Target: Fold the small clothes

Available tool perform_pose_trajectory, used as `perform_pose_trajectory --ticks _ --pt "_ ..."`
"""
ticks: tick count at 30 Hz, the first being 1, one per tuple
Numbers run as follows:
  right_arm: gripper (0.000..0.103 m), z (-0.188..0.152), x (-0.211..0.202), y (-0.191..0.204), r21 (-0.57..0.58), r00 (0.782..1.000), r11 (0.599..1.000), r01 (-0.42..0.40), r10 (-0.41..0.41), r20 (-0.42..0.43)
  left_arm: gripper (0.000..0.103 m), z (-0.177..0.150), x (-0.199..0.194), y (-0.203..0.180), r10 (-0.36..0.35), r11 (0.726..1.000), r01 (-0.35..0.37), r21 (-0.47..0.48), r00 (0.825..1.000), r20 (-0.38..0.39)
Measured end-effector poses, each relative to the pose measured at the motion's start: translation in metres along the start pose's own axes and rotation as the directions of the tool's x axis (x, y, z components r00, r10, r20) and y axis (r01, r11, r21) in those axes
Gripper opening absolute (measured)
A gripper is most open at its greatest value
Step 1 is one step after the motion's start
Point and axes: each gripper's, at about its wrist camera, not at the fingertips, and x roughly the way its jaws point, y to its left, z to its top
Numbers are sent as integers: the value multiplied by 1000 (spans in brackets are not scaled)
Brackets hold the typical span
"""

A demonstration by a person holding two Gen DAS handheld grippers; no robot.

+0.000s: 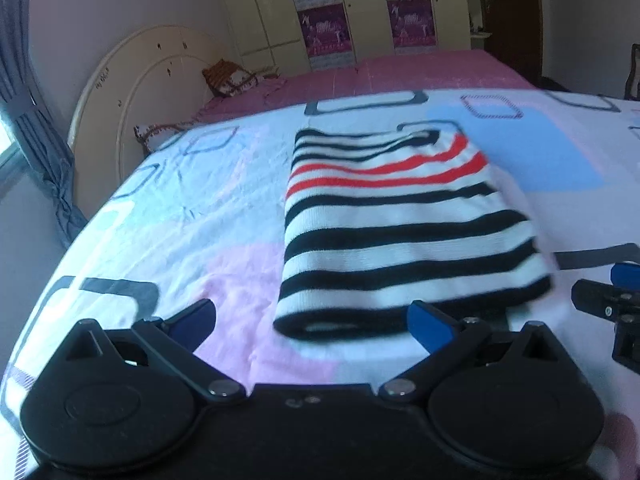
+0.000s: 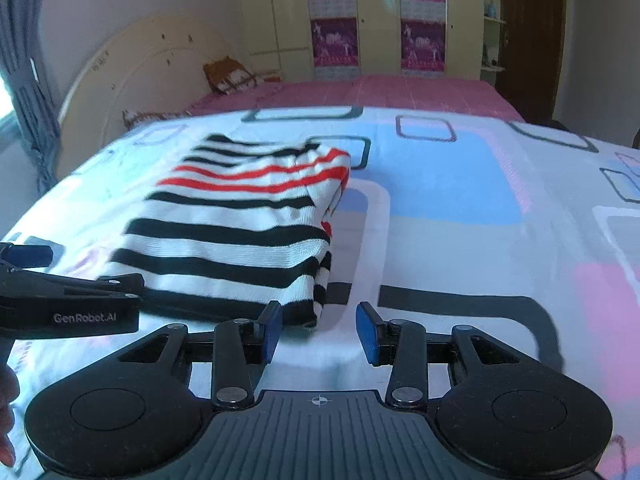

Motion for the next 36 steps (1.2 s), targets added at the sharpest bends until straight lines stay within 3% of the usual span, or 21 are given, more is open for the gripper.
perform_pose_trajectory --ticks 2,3,15,19,36 --pt "79 -3 -24 -2 5 999 1000 -7 7 33 103 -3 -24 0 5 1000 -5 -3 1000 10" --pt "81 -6 -40 -3 7 998 1000 -14 14 64 103 -5 -37 0 3 1000 -3 -9 1000 15" --pt "81 -38 -204 -1 14 969 998 -58 53 243 103 -40 -175 1 -4 996 10 -83 997 75" --pt "96 -47 -245 -1 17 953 998 -52 45 301 103 -54 -207 1 -20 994 31 -103 995 103" --pt "96 -71 -296 14 -24 920 998 -52 57 389 103 -76 -264 14 0 986 29 -164 985 172"
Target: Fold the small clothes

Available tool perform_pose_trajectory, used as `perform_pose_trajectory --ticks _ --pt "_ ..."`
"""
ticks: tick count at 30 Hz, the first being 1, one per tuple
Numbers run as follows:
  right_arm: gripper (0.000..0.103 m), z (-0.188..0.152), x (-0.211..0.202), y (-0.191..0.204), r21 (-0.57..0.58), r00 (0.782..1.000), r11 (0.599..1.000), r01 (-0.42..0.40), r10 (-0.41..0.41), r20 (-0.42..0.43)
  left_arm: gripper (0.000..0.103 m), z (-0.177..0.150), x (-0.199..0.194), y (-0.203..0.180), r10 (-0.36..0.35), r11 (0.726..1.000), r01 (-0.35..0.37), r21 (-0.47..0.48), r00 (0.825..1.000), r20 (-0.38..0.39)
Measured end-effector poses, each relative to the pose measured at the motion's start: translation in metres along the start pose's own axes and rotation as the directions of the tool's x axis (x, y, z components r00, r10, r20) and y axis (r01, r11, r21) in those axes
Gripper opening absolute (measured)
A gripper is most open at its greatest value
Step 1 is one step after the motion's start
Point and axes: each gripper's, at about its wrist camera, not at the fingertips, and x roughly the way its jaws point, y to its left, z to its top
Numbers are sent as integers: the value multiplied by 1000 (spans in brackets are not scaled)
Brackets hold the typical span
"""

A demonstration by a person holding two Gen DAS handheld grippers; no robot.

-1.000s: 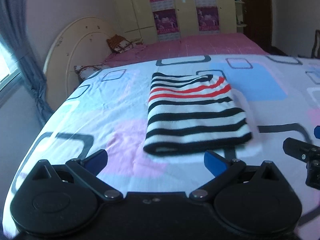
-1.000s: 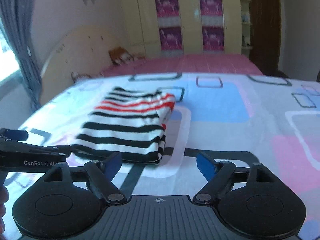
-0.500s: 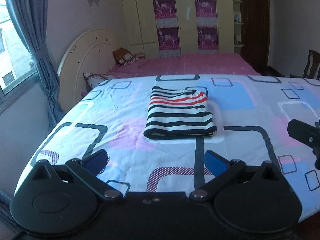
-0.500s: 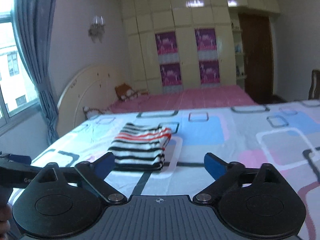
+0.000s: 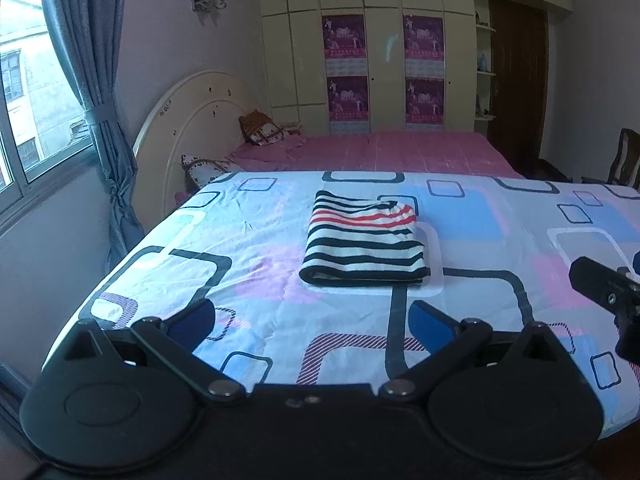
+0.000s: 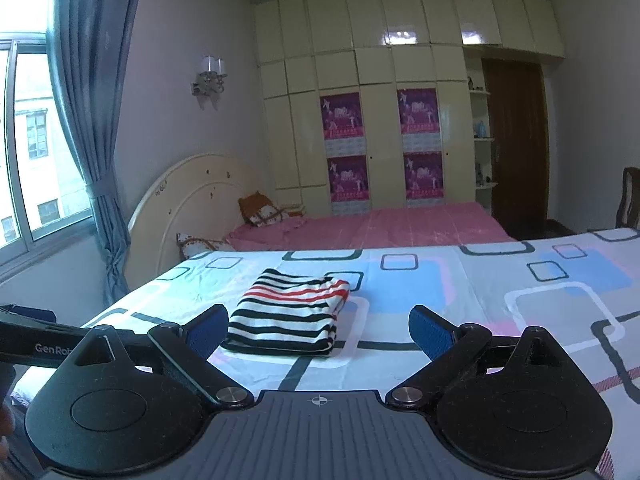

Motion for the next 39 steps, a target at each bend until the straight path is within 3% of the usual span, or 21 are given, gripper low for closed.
perform_pose_trajectory --ticks 39 --pt "96 -2 -6 -6 4 1000 1000 -20 20 20 103 1 -9 2 12 1000 -12 -10 1000 15"
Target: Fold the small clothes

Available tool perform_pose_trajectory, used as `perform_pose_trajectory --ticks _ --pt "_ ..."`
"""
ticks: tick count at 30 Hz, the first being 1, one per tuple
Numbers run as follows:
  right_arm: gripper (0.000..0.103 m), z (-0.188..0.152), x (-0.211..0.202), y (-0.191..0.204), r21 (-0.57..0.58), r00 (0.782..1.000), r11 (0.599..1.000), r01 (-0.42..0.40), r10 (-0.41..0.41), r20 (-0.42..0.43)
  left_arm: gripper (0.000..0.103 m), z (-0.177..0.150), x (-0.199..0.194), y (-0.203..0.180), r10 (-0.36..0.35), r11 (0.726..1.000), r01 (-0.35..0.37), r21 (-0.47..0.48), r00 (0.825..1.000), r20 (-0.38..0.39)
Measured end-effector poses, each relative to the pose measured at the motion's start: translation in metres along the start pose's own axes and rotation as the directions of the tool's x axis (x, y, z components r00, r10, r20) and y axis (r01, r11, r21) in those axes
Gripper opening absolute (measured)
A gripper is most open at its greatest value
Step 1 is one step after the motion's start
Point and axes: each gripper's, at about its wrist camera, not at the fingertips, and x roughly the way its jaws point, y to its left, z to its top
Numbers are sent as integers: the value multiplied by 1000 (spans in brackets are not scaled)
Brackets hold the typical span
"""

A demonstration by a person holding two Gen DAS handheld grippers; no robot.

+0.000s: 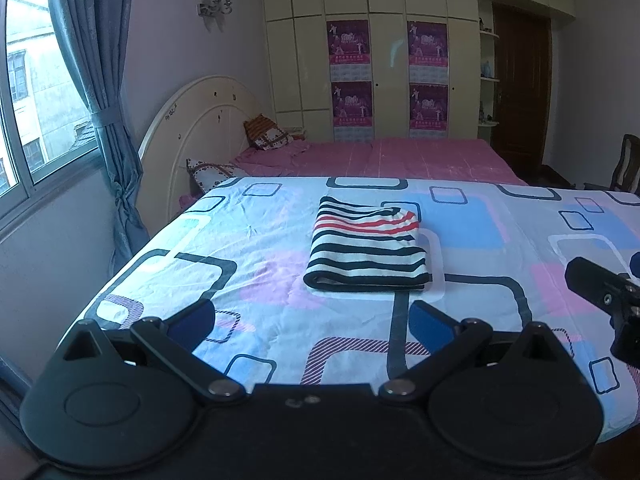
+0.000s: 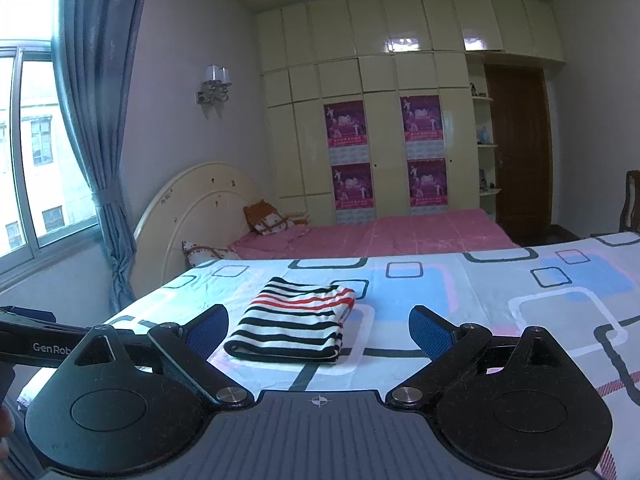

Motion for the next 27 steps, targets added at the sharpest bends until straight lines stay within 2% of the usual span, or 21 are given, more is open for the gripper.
perform_pose_trajectory --ticks 27 --pt "96 0 24 -2 3 999 1000 -8 8 -39 103 5 26 0 -12 1000 12 -1 999 -42"
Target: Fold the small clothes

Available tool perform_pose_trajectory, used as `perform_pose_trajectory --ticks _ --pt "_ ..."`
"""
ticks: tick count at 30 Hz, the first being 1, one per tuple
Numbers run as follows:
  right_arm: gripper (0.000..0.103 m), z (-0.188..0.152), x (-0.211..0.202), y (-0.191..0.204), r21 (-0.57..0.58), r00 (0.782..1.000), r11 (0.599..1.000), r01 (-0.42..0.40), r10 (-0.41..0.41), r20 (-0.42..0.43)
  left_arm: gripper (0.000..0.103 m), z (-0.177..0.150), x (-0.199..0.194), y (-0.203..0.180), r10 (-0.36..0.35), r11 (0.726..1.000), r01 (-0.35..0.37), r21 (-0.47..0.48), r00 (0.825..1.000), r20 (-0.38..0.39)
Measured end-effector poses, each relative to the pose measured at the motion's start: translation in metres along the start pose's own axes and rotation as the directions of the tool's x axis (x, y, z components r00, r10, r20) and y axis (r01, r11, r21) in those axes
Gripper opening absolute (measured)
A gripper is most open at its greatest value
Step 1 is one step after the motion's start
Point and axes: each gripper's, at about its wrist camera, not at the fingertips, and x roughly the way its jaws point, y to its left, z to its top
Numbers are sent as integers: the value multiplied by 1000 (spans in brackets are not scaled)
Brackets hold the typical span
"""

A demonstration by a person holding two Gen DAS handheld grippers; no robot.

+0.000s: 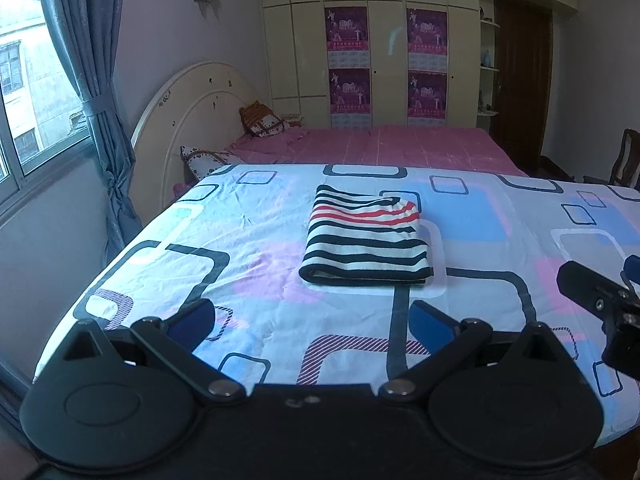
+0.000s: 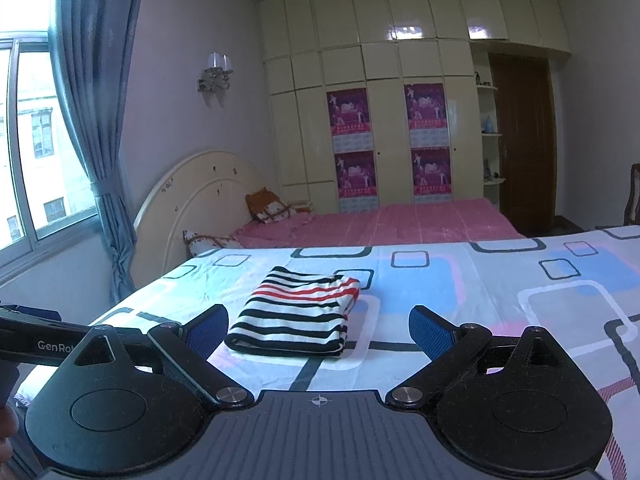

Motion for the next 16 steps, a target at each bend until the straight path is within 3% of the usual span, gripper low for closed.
perform_pose_trajectory --ticks 11,16 --pt "96 0 17 -3 11 1000 1000 -6 7 -20 103 3 19 -2 -41 999 41 1 999 3" --pt "96 -3 34 -11 22 999 1000 5 -4 -49 103 11 49 1 -44 997 41 -64 998 -41"
